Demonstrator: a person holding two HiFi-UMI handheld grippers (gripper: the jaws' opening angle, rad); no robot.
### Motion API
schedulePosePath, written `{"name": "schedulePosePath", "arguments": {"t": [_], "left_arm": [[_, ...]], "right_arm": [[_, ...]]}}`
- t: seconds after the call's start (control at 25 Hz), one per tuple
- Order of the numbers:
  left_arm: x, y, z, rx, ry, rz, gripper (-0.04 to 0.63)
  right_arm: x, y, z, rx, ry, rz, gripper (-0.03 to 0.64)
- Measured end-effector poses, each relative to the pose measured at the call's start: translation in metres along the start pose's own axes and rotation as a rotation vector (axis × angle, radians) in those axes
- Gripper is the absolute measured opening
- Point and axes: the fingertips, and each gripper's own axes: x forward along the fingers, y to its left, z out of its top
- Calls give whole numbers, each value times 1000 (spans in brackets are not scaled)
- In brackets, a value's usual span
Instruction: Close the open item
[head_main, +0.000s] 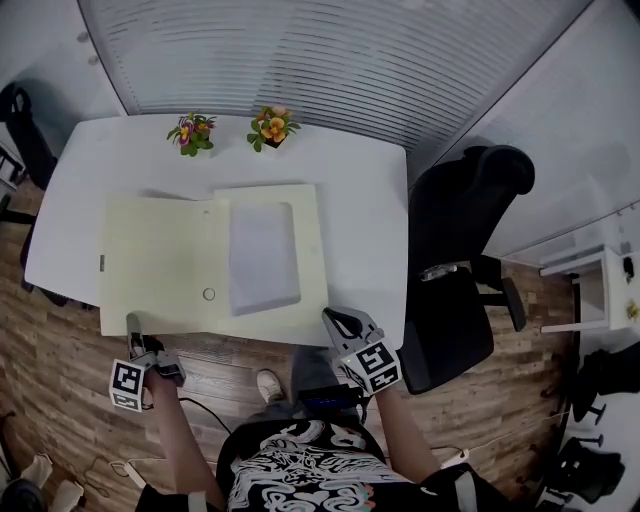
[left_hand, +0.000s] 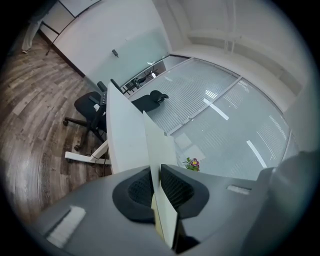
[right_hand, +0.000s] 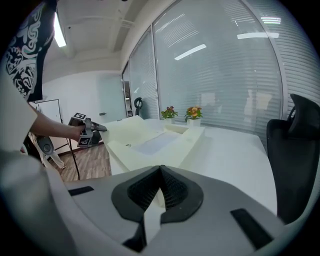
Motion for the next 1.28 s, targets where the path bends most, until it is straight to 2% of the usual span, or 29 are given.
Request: {"name": "schedulePosePath", "arguments": {"t": [0.28, 0.6, 0.96, 1.28], "left_arm": [[-2, -3, -1, 6, 9, -10, 15], [-2, -20, 1, 22, 18, -63, 5], [-4, -35, 3, 28, 26, -111, 2], [-2, -48, 3, 36, 41, -148, 1]], "right_arm": [[-1, 0, -2, -17, -16, -39, 3], [1, -4, -1, 27, -40, -56, 3], [2, -3, -1, 5, -42, -55, 3], [2, -5, -2, 21, -72, -88, 3]]}}
